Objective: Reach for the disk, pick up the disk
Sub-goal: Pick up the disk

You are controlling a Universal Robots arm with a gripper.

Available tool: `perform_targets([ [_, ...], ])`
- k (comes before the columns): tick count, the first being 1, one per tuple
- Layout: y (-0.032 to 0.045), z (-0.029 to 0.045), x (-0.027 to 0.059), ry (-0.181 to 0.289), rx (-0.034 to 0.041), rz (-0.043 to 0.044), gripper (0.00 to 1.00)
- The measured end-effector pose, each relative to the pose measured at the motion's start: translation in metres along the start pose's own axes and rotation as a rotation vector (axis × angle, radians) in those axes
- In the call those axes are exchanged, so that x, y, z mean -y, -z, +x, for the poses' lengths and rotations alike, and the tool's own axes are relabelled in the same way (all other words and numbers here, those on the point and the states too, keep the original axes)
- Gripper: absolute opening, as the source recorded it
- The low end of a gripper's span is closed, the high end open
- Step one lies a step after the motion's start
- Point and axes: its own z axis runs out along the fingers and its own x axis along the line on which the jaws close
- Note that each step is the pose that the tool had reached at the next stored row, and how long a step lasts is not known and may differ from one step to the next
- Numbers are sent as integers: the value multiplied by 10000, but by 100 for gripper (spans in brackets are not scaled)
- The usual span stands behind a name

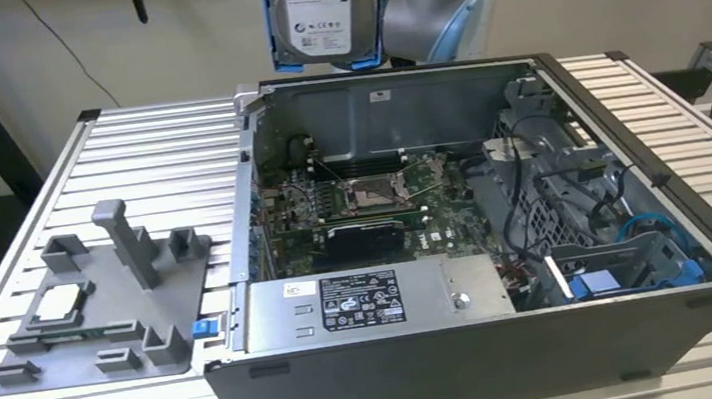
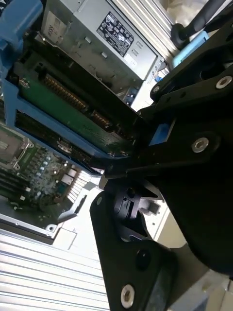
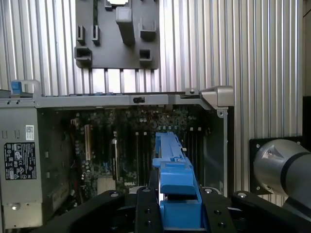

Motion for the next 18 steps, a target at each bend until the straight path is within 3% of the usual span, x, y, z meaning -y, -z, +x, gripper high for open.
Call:
perform_targets([
  [13, 5, -22, 394, 1, 0, 0, 0],
  [18, 8, -33, 585, 1, 0, 0, 0],
])
